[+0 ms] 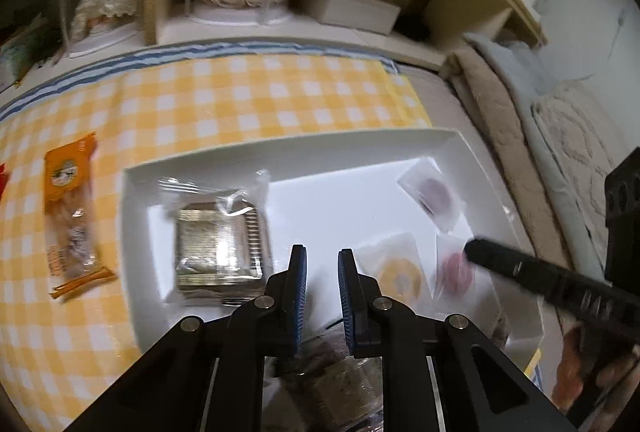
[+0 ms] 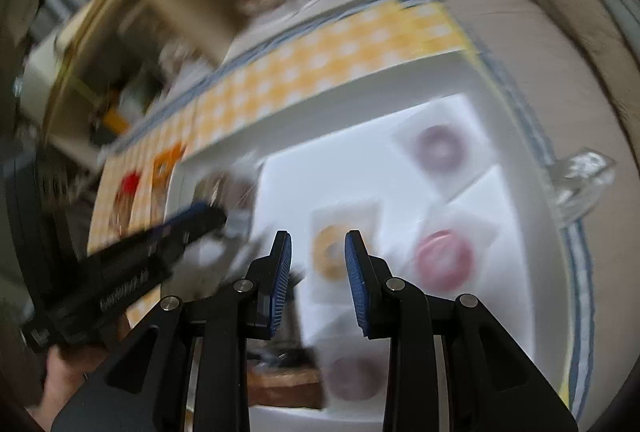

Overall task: Organize snacks
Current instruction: 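Open both grippers to set the foil cake and purple-ring pouch in the tray, then lift both tools from the tray toward the red and orange pouches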

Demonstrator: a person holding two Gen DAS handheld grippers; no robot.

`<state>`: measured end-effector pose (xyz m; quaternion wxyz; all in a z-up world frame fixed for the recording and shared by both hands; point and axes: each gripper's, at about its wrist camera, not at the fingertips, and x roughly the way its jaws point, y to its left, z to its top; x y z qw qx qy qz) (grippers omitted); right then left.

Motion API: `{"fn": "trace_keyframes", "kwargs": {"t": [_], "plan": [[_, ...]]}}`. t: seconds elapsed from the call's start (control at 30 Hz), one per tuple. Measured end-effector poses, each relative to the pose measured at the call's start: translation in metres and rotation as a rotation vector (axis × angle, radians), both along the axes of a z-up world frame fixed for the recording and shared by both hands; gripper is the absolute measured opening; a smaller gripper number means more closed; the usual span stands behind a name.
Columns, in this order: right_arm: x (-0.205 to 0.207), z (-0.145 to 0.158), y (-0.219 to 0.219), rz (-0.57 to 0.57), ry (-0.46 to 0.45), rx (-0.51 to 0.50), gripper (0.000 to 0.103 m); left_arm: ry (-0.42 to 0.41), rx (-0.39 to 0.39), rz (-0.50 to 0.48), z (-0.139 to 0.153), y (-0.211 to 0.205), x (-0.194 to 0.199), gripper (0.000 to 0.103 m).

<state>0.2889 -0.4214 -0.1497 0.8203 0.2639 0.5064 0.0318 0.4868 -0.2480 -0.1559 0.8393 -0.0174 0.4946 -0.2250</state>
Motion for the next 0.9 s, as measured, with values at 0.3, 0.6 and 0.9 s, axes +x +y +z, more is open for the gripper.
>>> {"fn": "trace_keyframes", "kwargs": {"t": [0.3, 0.6, 0.9], "plan": [[0.003, -0.018, -0.035, -0.133, 0.007, 0.040, 0.030, 0.009, 0.084, 0.075, -0.025, 0.008, 0.018, 0.004], [0.002, -0.013, -0.026, -0.082, -0.003, -0.048, 0.032, -0.001, 0.067, 0.103, -0.019, 0.016, 0.017, 0.004], [-0.005, 0.003, -0.009, -0.033, -0.012, -0.176, 0.067, -0.022, 0.043, 0.075, 0.005, 0.020, -0.006, 0.041]]}}
